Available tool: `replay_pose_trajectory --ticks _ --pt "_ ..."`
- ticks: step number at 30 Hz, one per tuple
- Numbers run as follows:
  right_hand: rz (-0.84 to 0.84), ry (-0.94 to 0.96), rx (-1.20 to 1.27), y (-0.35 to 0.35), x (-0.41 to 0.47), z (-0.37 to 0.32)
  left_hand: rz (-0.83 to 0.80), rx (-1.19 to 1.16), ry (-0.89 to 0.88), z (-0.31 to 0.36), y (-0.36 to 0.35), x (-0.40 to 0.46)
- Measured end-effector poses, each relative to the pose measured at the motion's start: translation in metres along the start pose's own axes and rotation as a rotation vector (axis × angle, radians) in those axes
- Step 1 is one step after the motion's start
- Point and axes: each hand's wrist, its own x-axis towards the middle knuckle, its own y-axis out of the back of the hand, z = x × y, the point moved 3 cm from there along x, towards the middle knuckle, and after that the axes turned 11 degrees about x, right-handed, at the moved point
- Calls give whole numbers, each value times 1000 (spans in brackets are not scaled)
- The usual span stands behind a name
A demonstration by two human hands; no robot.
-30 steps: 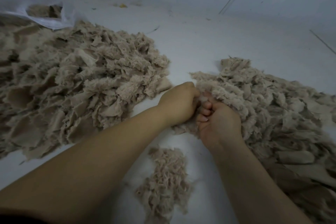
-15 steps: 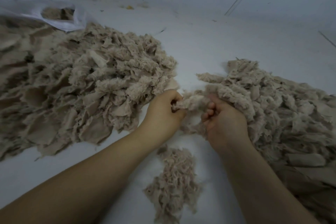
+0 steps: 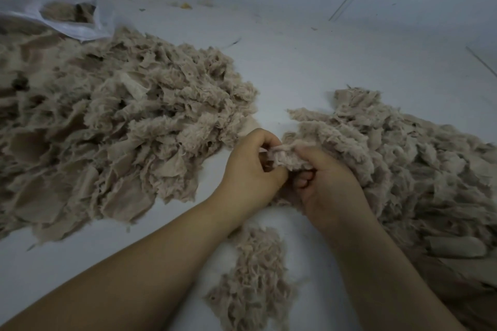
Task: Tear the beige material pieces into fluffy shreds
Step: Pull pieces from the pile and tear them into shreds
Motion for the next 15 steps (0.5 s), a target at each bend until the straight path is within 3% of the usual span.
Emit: replay_pose_trajectory --ticks 4,10,15 --pt "-55 32 -53 2 2 0 -61 -225 136 -11 1 3" --pt "-63 16 -104 6 4 0 -36 -303 145 -10 0 6" --pt "-31 60 -107 6 4 -2 121 -293 88 -7 11 7"
